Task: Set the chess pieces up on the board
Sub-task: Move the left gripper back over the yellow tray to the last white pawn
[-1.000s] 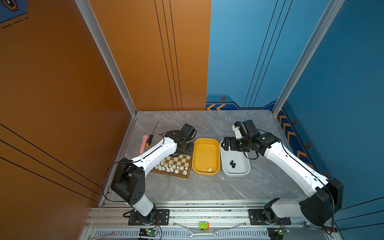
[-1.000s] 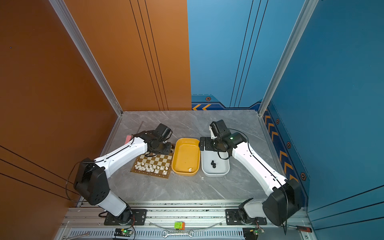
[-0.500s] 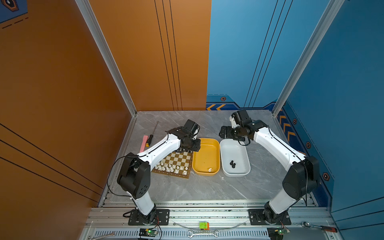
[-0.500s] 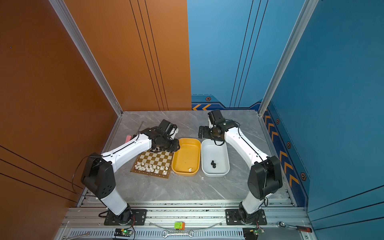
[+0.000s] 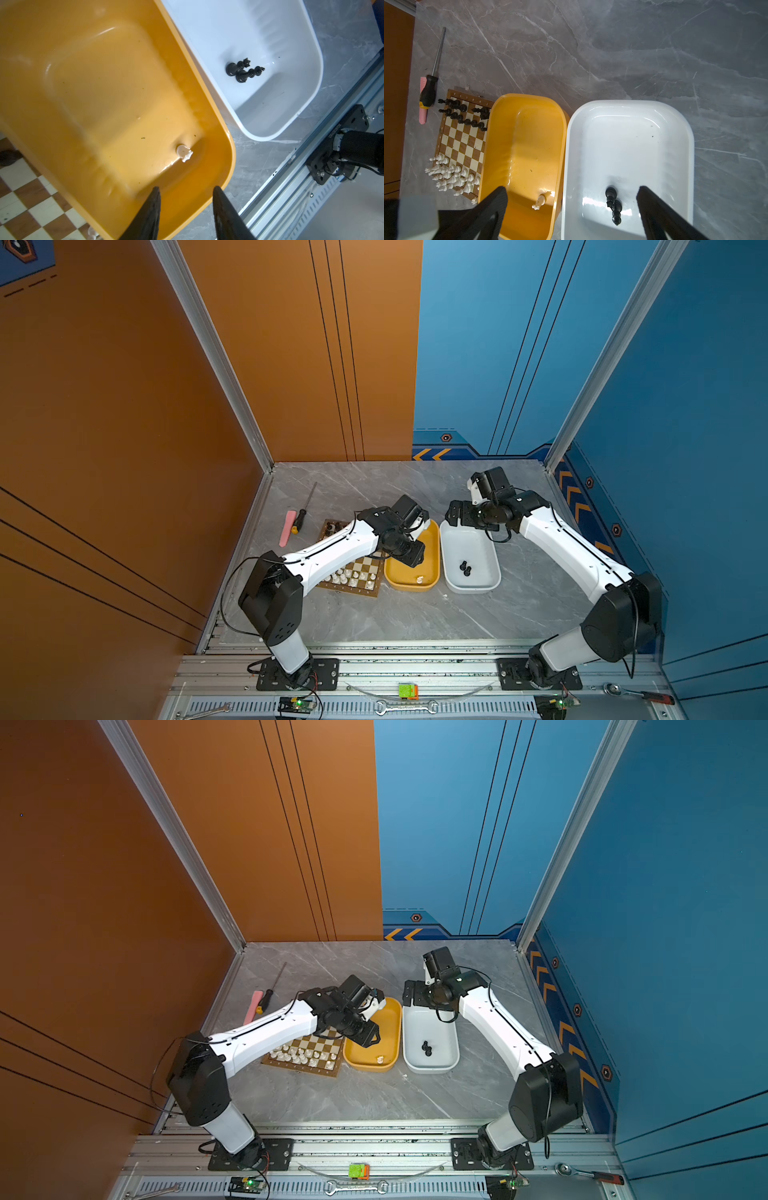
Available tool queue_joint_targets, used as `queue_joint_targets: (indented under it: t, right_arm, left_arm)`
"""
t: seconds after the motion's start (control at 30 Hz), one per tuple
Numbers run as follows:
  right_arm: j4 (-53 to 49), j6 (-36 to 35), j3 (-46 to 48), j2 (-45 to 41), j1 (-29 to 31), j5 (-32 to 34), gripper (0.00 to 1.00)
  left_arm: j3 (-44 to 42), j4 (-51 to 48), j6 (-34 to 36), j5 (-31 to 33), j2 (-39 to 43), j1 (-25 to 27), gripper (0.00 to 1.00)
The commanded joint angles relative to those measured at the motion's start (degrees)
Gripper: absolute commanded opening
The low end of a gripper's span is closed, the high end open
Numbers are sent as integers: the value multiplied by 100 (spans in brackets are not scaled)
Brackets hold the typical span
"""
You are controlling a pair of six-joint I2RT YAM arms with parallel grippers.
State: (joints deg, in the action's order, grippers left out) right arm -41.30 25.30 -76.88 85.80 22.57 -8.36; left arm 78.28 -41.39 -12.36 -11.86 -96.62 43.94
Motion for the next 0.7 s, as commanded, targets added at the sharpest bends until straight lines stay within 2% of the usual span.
queue_joint_targets:
  t: [0.0, 0.27, 0.67]
  right_arm:
    - [-78, -79, 194, -355, -137, 20, 100]
    - [-246, -67, 405, -787, -322, 71, 100]
    - [-335, 6, 515, -941, -446, 107, 100]
  left_arm:
    - [6, -65, 105, 151, -270, 91, 43]
    - [57, -18, 335, 343, -736, 162, 41]
    - [170, -27, 492, -14, -1047, 195, 42]
